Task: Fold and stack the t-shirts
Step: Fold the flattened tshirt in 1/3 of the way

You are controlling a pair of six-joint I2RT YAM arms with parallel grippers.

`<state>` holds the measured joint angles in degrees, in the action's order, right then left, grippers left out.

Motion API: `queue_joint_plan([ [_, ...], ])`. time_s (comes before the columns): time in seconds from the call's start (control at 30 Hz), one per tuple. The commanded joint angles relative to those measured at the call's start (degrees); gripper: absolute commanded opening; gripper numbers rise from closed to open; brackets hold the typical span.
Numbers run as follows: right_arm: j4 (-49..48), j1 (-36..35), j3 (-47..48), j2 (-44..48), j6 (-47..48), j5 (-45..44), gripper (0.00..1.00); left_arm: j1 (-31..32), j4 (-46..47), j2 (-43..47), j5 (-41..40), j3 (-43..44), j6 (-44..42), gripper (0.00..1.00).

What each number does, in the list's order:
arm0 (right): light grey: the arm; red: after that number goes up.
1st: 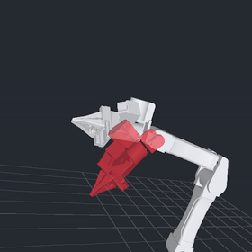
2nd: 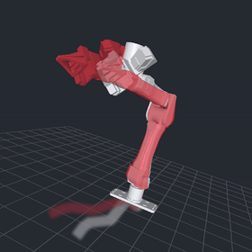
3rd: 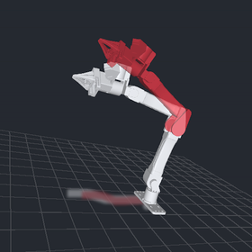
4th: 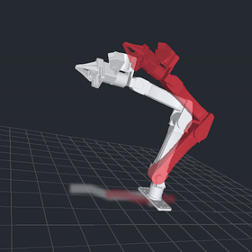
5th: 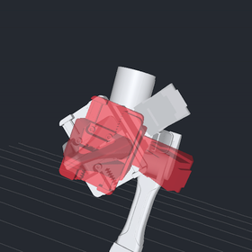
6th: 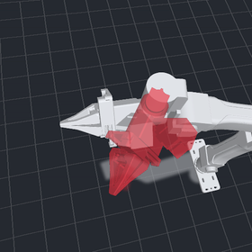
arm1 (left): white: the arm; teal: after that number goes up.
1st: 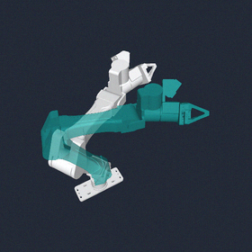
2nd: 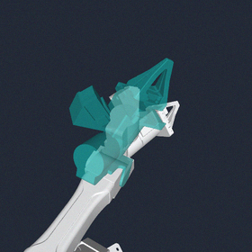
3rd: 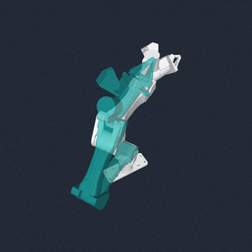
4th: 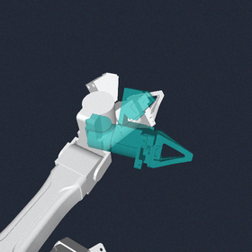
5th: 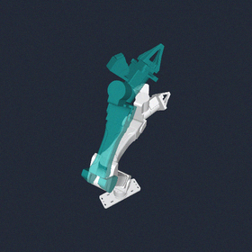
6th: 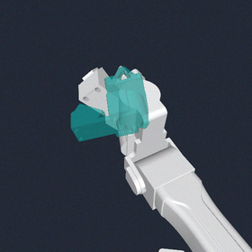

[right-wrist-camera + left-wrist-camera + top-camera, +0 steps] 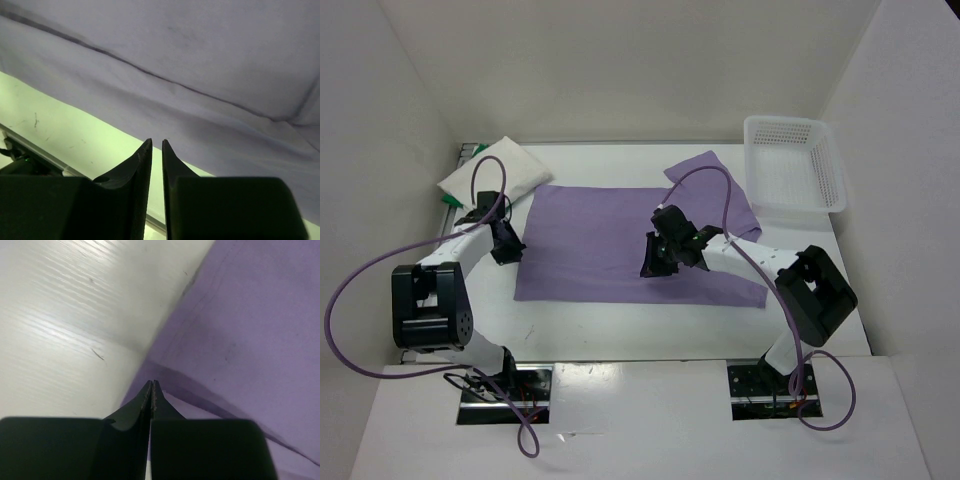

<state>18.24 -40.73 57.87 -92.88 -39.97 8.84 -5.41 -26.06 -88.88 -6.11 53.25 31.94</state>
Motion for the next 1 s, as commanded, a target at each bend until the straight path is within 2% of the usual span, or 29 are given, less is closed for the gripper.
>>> queue_joint_plan([
  [0.0, -1.19, -0.49, -0.83, -0.28, 1.29, -2.77, 0.18, -2.05, 0.22, 3.28, -0.66, 1.5, 0.93, 0.0],
  [0.17, -1.19, -0.49, -2.66, 0.24, 1.29, -4.53, 0.2, -2.06, 1.37, 0.29, 0.47, 0.97, 1.45, 0.01],
  [0.2, -0.67, -0.49, -2.67, 0.24, 0.77, -5.32, 0.21, -2.06, 1.37, -0.23, 1.01, 0.97, 1.45, 0.06],
  [0.23, -0.66, -0.49, -3.28, 0.85, 0.77, -5.85, 0.22, -2.06, 1.37, -0.76, 1.01, 0.97, 1.45, 0.21],
  [0.3, -0.05, -0.49, -4.08, 1.56, 0.77, -6.73, 0.22, -2.06, 1.37, 0.02, -0.74, 0.97, 1.45, 0.39],
  [0.33, -0.05, -0.49, -5.47, 2.61, 0.16, -8.38, 0.22, -2.06, 1.37, 0.63, -1.36, 0.97, 1.45, 0.54],
  [0.4, 0.57, 0.03, -6.79, 4.19, -0.64, -10.06, 0.19, -2.06, 0.58, 4.32, -1.89, 1.68, 1.45, 0.61],
  [0.47, 0.57, 0.04, -9.08, 6.91, -1.43, -11.29, 0.11, -2.06, -0.13, 9.22, -1.89, 2.29, 1.45, 0.59],
  [0.5, 0.57, 0.56, -9.78, 7.53, -2.82, -11.3, 0.07, -2.06, -0.74, 10.56, -1.37, 3.08, 0.93, 0.42],
  [0.53, 0.57, 0.56, -10.92, 7.54, -2.84, -11.82, 0.03, -1.1, -1.26, 11.44, 0.29, 3.78, 0.93, 0.35],
  [0.63, 0.05, 0.56, -11.54, 6.32, -3.45, -11.83, 0.02, 5.39, -2.5, 12.06, 5.46, 1.26, 4.08, 0.2],
  [0.67, 0.04, 0.56, -11.55, 5.0, -3.45, -11.31, 0.02, 9.67, -0.76, 12.06, 7.15, -0.5, 5.74, 0.2],
  [0.77, -1.53, 0.56, -11.02, 4.46, -3.98, -12.09, 0.02, 17.15, 5.11, 12.06, 12.34, -7.69, 13.48, 0.17],
  [0.83, -1.54, 0.56, -10.41, 3.77, -3.98, -12.62, 0.02, 19.2, 7.16, 12.06, 13.84, -10.0, 16.82, 0.15],
  [0.97, -1.54, 0.56, -9.0, 2.09, -3.98, -12.62, 0.02, 19.74, 8.31, 9.08, 15.16, -11.24, 16.84, 0.13],
])
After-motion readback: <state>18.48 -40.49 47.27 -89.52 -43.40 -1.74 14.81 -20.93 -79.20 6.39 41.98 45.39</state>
